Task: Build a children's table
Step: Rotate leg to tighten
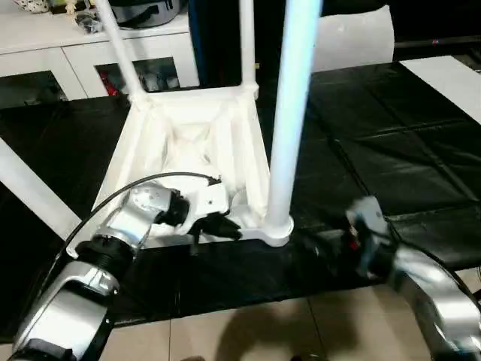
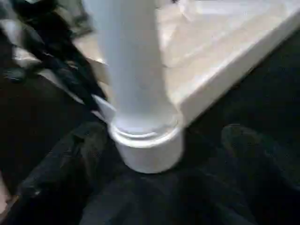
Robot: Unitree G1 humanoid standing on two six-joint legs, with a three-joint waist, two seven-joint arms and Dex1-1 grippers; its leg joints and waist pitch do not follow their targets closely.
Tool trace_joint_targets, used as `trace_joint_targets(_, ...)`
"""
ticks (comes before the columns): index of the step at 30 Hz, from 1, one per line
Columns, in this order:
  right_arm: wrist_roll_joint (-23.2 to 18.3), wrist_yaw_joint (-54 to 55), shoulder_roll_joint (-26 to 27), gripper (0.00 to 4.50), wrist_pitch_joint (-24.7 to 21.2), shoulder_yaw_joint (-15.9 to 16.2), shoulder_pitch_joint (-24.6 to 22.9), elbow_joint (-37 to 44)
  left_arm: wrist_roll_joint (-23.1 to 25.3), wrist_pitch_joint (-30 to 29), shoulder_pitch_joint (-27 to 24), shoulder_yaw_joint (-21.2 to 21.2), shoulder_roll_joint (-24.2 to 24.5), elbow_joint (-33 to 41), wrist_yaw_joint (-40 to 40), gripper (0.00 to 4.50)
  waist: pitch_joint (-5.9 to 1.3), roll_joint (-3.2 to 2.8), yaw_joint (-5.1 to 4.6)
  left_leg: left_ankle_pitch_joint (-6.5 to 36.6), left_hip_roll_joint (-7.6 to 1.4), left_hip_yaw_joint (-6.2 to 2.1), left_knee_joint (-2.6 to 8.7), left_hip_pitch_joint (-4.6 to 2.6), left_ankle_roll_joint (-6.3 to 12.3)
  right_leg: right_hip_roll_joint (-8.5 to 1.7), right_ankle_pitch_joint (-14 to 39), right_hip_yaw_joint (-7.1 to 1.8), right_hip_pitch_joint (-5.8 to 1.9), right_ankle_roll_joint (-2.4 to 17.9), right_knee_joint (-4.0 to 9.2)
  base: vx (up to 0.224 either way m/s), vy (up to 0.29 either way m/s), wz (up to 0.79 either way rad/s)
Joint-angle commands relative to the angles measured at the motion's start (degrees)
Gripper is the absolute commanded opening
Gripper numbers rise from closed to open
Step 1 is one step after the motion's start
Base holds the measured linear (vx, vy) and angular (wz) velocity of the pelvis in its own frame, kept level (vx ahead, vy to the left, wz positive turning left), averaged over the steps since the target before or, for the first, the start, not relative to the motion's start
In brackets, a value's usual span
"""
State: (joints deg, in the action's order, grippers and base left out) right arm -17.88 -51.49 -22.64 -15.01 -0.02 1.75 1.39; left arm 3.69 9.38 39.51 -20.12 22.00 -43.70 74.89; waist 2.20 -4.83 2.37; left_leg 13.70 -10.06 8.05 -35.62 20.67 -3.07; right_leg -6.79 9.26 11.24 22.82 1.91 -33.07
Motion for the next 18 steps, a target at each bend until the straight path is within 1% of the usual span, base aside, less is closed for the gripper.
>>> trace_joint_targets(1, -0.9, -0.5, -0.1, 4.39, 0.6, -0.4, -0.6, 2.6, 0.8, 2.7, 1.3, 0.0, 0.6, -0.9, 0.2, 0.0, -3.53, 1.2, 0.2, 6.5, -3.46, -0.95, 4.79, 0.74, 4.77, -4.0, 14.8, -4.71, -4.12, 4.7, 4.08, 0.0, 0.0, 0.0)
trace_joint_targets(2, -1.1, -0.1, -0.1, 4.39, 0.2, -0.3, -1.6, 4.2, 1.1, 3.7, 1.8, 0.8, 0.5, -1.7, -2.1, 0.0, -3.49, 1.47, 0.22, 6.7, -3.43, -0.89, 4.81, 0.74, 4.69, -4.04, 15.2, -4.7, -4.12, 4.7, 4.18, 0.0, 0.0, 0.0)
trace_joint_targets(3, -1.7, 0.8, -0.1, 4.39, -2.4, -0.2, -2.2, 5.7, 0.1, 2.7, 1.8, 2.0, 0.0, -1.5, -3.1, 0.0, -3.34, 1.65, 0.37, 7.2, -3.29, -0.72, 4.79, 0.67, 4.53, -3.97, 16.9, -4.7, -4.09, 4.2, 4.46, 0.0, 0.0, 0.0)
trace_joint_targets(4, -2.2, 1.4, -0.2, 4.39, -4.3, -0.1, -2.6, 6.8, -0.7, 1.9, 1.7, 2.8, -0.4, -1.3, -3.6, 0.0, -3.3, 1.61, 0.49, 7.3, -3.27, -0.7, 4.83, 0.61, 4.39, -3.95, 17.6, -4.7, -4.12, 4.0, 4.46, 0.0, 0.0, 0.0)
trace_joint_targets(5, -2.8, 2.2, 0.0, 4.39, -5.7, -0.1, -3.1, 8.0, -2.6, 0.3, 1.4, 4.0, -0.9, -0.5, -2.8, 0.0, -3.2, 1.86, 0.59, 7.0, -3.31, -0.67, 4.95, 0.54, 4.2, -3.87, 18.8, -4.69, -4.13, 3.6, 4.7, 0.0, 0.0, 0.0)
trace_joint_targets(6, -3.2, 2.7, 0.2, 4.46, -6.4, -0.1, -3.4, 8.8, -3.9, -0.8, 1.2, 4.8, -1.1, 0.2, -2.1, 0.27, -3.2, 1.66, 0.84, 7.0, -3.35, -0.69, 4.95, 0.49, 3.81, -4.05, 19.8, -4.72, -4.01, 3.2, 4.77, 0.0, 0.0, 0.0)
trace_joint_targets(8, -3.5, 3.7, 0.5, 4.5, -7.2, 0.2, -4.2, 10.5, -6.9, -1.7, 0.1, 6.4, -1.6, 2.0, -0.8, 0.53, -3.3, 1.64, 1.04, 6.6, -3.41, -0.68, 4.94, 0.47, 3.41, -4.13, 19.3, -4.75, -3.88, 3.3, 4.71, 0.0, 0.0, 0.0)
trace_joint_targets(9, -3.6, 4.7, 0.9, 4.5, -7.9, 0.7, -4.9, 11.9, -9.2, -3.0, -1.2, 7.5, -1.8, 4.5, -0.1, 0.56, -3.35, 1.74, 1.15, 6.6, -3.77, -0.78, 5.08, 0.52, 3.04, -4.28, 18.2, -4.88, -3.97, 4.0, 4.43, 0.0, 0.0, 0.0)
trace_joint_targets(10, -3.5, 5.2, 1.2, 4.5, -8.1, 0.9, -5.2, 12.5, -10.2, -3.6, -1.9, 7.9, -1.8, 5.8, 0.2, 0.64, -3.32, 1.85, 1.18, 6.8, -3.8, -0.78, 5.17, 0.5, 2.98, -4.19, 17.3, -4.95, -3.79, 4.6, 4.33, 0.0, 0.0, 0.0)
trace_joint_targets(11, -3.4, 5.6, 1.4, 4.5, -8.2, 1.0, -5.5, 13.0, -10.8, -3.9, -2.4, 8.1, -1.7, 6.6, 0.4, 0.74, -3.23, 1.95, 1.23, 7.0, -3.75, -0.74, 5.2, 0.53, 2.99, -4.19, 17.3, -4.97, -3.8, 4.7, 4.35, 0.0, 0.0, 0.0)
trace_joint_targets(12, -3.3, 6.2, 1.6, 4.5, -8.3, 1.1, -5.9, 13.6, -11.7, -4.4, -3.1, 8.5, -1.6, 7.7, 0.5, 0.83, -3.13, 2.0, 1.19, 7.3, -3.7, -0.64, 5.25, 0.54, 2.84, -4.2, 17.5, -5.07, -3.86, 4.6, 4.29, 0.0, 0.0, 0.0)
trace_joint_targets(13, -3.3, 8.3, 2.4, 4.5, -10.1, 1.2, -6.7, 15.5, -14.7, -6.8, -5.6, 10.8, -1.6, 12.7, -1.5, 0.89, -3.0, 2.0, 1.11, 7.3, -3.63, -0.61, 5.39, 0.6, 2.76, -4.17, 17.9, -5.15, -4.0, 4.4, 4.29, 0.0, 0.0, 0.0)
trace_joint_targets(14, -3.5, 9.5, 2.7, 4.5, -11.4, 1.1, -7.1, 16.6, -15.1, -8.7, -6.7, 11.9, -1.3, 15.1, -3.6, 0.94, -3.04, 2.1, 1.05, 7.2, -3.62, -0.54, 5.41, 0.66, 2.57, -4.2, 17.9, -5.22, -4.14, 4.3, 4.18, 0.0, 0.0, 0.0)
trace_joint_targets(15, -3.6, 9.7, 2.7, 4.5, -11.6, 1.0, -7.2, 16.8, -15.0, -9.0, -6.9, 12.2, -1.2, 15.6, -4.1, 1.05, -2.97, 2.19, 0.89, 7.0, -3.33, -0.37, 5.44, 0.68, 2.56, -3.89, 18.6, -5.22, -4.15, 3.7, 4.3, 0.0, 0.0, 0.0)
trace_joint_targets(16, -4.1, 11.4, 3.2, 4.5, -13.4, 0.9, -7.8, 18.7, -14.3, -11.1, -8.6, 14.1, -0.9, 19.1, -8.8, 1.16, -3.0, 1.71, 0.86, 6.9, -3.05, -0.19, 5.32, 0.45, 2.46, -3.8, 19.8, -5.21, -4.03, 3.0, 4.6, 0.0, 0.0, 0.0)
trace_joint_targets(17, -4.1, 11.5, 3.2, 4.5, -13.5, 0.9, -7.9, 18.9, -14.3, -11.3, -8.8, 14.3, -0.8, 19.4, -9.2, 1.23, -2.98, 1.82, 0.74, 6.8, -3.01, -0.11, 5.27, 0.43, 2.41, -3.68, 20.3, -5.19, -3.99, 2.6, 4.71, 0.0, 0.0, 0.0)
trace_joint_targets(18, -4.2, 13.1, 4.0, 4.5, -14.2, 0.6, -8.1, 19.7, -14.9, -14.8, -10.4, 15.8, -0.8, 23.0, -11.7, 1.26, -3.07, 1.66, 0.71, 6.6, -3.1, -0.16, 5.29, 0.3, 2.14, -3.6, 20.5, -5.17, -3.97, 2.2, 4.59, 0.0, 0.0, 0.0)
